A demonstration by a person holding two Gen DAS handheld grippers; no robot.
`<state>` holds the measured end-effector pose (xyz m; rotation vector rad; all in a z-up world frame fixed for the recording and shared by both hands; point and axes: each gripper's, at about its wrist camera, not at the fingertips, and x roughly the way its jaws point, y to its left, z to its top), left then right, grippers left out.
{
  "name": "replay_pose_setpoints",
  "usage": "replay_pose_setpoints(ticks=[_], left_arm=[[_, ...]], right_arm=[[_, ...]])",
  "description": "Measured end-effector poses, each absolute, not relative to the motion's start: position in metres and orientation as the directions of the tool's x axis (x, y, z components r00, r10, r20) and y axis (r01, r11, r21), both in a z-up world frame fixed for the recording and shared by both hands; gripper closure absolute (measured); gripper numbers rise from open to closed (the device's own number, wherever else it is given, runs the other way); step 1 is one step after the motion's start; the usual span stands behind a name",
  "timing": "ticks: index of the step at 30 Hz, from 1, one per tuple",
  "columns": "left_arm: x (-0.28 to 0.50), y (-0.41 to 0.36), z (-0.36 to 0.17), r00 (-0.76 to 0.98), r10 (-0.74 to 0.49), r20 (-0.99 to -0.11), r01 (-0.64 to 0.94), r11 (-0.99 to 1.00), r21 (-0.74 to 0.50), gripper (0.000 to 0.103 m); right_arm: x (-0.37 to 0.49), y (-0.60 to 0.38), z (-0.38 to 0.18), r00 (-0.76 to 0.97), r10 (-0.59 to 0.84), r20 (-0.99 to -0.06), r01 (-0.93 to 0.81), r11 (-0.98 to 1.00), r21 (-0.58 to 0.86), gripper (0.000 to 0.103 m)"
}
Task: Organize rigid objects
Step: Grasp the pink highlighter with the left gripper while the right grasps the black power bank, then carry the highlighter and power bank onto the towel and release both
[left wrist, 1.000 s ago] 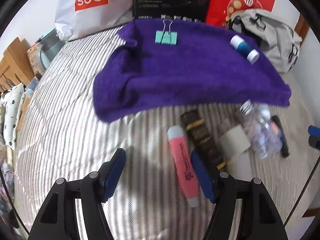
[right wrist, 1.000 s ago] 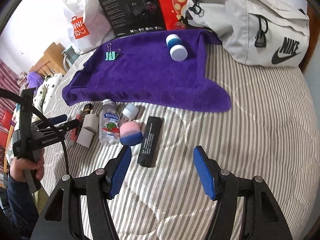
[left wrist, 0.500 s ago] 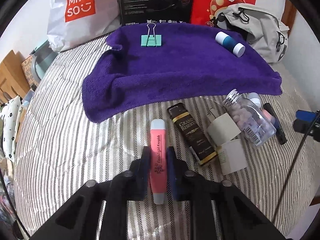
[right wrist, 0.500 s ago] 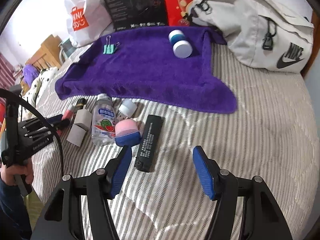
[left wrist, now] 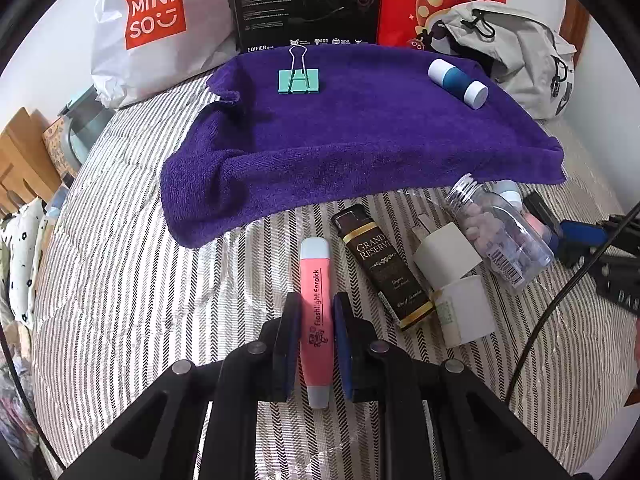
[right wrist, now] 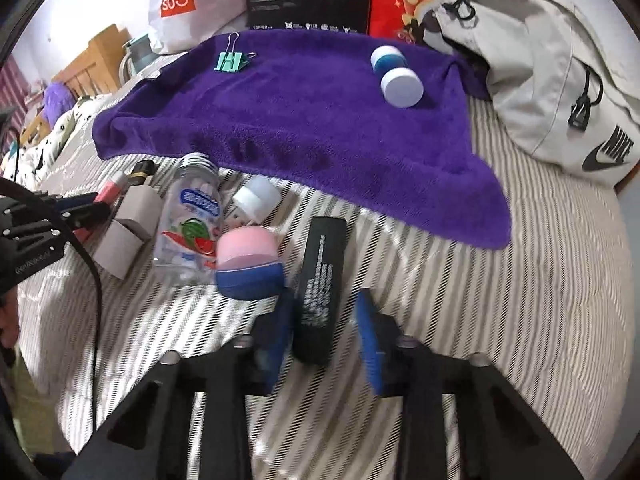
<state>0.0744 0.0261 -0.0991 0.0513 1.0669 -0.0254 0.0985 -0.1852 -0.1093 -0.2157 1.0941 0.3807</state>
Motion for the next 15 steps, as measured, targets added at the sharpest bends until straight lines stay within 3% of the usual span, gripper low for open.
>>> replay_pose_setpoints(ticks=[3,15], left_arm=[[0.074,0.029,-0.099,0.485,-0.011,-0.874,0.052,0.999,0.016,0.086],[0.075,0.029,-0.099,0.476,-0.014,-0.879,0.055,0.998,0.014,0.086]], right_arm=[[0.102,-0.206,-0.107,0.38,0.221,-0.898,-0.38,0.923,0.066,0.081],[0.102,-0.227,-0.108,0.373,0.163,-0.913,-0.36,0.933,0.02,0.08]])
